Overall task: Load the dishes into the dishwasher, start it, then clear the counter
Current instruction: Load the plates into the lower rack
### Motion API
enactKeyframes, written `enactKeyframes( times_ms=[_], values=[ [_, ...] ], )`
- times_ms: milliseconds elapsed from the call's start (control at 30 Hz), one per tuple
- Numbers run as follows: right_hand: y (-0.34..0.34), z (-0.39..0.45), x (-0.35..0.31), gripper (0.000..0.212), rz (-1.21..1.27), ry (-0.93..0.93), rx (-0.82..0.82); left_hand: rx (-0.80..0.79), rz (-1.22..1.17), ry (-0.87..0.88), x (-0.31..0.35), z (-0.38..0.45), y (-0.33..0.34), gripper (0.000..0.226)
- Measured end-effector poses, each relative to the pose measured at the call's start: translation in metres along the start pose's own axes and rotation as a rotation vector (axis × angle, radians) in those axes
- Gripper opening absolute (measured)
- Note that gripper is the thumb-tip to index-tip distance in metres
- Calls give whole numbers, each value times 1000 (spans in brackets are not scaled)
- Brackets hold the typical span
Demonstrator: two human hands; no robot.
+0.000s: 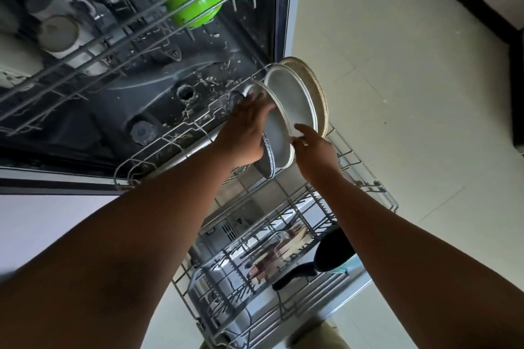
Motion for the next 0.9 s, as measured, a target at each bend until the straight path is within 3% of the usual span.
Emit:
enactKeyframes(
  times_ms=[67, 133, 233, 333, 467, 600, 667, 700, 767, 833, 900],
  values=[
    [-4, -16, 15, 31, -36, -39, 33, 170, -107, -114, -8, -30, -3, 82],
    [-9, -36, 32, 26, -72, -71, 55, 240, -190, -297, -19, -68, 5, 84],
    [-15, -70, 68, 25, -158, -47, 102, 197, -287, -546, -24, -137, 44, 77],
    [-19, -101, 105, 28, -292, 91, 121, 159, -437, -783, -13, -211, 92, 69],
    [-25, -132, 129, 38, -320, 247, 210, 269, -565, -1273, -1, -298, 144, 69],
    [-31, -145, 158, 72, -22, 478, 475, 423, -674, -1750, 13, -345, 167, 76],
    [-30, -148, 189, 71, 191, 665, 541, 520, -880, -1879, 12, -362, 184, 86],
    [-28, -148, 204, 63, 372, 793, 485, 575, -1051, -1879, 9, -369, 195, 97],
    [-10, -150, 220, 62, 801, 1005, 155, 523, -1395, -1818, 11, -376, 212, 106],
    [3, -152, 222, 75, 954, 1037, -75, 493, -1566, -1753, 15, -379, 221, 82],
    [11, -151, 217, 71, 1015, 1004, -120, 525, -1537, -1749, 19, -381, 224, 72]
  ],
)
Point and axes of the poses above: each hand's wrist, its own z-axis towards the middle knuckle, its own y-axis out of the palm, x = y × z, the point moved 4 cm from there along z, towards the middle knuckle, and after that the axes turned 7 degrees about -z, right-handed, at the moved point
